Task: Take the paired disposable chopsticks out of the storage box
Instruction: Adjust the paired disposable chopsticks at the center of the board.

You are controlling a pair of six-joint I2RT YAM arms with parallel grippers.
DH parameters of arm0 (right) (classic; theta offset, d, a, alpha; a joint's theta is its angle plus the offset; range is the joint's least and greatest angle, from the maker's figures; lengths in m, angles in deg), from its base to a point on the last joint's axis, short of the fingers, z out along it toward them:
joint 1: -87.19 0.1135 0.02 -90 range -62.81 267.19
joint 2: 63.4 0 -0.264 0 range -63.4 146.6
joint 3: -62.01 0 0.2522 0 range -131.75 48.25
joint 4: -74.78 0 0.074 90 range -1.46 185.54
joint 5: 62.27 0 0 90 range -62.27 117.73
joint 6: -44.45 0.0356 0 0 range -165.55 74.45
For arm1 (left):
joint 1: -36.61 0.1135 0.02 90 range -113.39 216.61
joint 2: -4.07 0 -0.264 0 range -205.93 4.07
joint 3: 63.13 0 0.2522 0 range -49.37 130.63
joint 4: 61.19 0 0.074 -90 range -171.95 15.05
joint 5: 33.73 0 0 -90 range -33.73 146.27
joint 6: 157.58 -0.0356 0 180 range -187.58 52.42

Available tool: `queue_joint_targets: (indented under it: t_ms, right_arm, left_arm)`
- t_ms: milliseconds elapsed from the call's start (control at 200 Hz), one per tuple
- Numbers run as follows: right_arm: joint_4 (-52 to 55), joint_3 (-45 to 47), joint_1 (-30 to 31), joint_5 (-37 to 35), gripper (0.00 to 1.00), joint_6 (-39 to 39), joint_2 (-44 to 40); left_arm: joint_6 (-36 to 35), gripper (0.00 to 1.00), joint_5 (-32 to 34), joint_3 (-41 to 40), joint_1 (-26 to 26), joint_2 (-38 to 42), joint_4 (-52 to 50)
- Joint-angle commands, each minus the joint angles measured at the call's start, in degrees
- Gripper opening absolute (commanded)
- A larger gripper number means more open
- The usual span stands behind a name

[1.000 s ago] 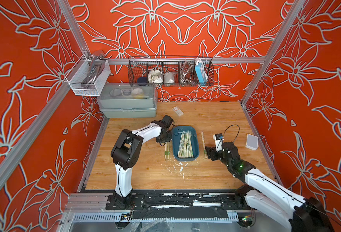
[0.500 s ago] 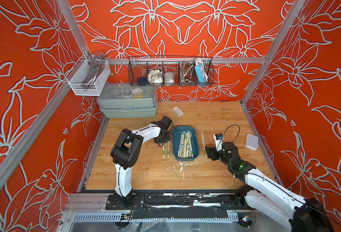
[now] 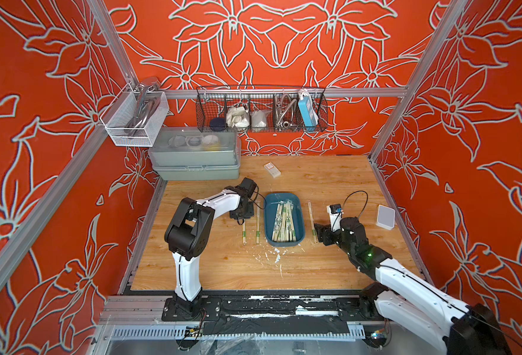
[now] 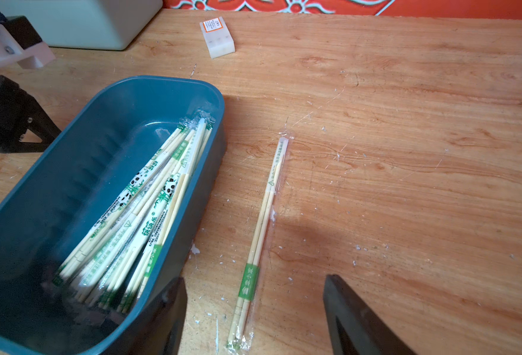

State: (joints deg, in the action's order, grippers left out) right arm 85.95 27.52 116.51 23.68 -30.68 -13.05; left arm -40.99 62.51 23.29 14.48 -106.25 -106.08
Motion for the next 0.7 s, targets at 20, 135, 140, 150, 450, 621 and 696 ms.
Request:
queue_joint_targets:
  t_ms: [20,135,140,150,450,621,696]
  right_arm:
    - [-0.4,-0.8,0.5,0.2,0.75,0.3,-0.5]
    - [-0.5,-0.7,0.5,0.3,0.75,0.3,-0.4]
    - [-0.6,-0.7,0.5,0.2,0.75,0.3,-0.4]
    - [-0.6,-0.7,0.5,0.2,0.75,0.3,-0.4]
    - [-1.0,-1.0,0.5,0.6,0.75,0.4,1.1]
    - [-1.3,-0.9,0.5,0.4,0.75,0.4,1.4]
    - [-1.0,-1.1,0.5,0.4,0.75,0.3,1.6]
  left_arm:
    - [-0.3,0.36,-0.2,-1.7,0.1,3.2,-2.5]
    - [-0.1,0.42,0.0,-2.6,-0.4,6.6,-2.4]
    - [0.0,0.42,0.0,-2.6,-0.4,6.8,-2.4]
    - [0.0,0.43,0.0,-2.7,-0.5,7.1,-2.4]
    - [2.2,0.44,-1.7,-3.8,-4.7,13.3,-2.3]
    - [2.6,0.43,-2.5,-2.8,-7.1,11.5,-0.3]
    - [2.7,0.42,-2.8,-1.7,-7.5,9.5,-0.3]
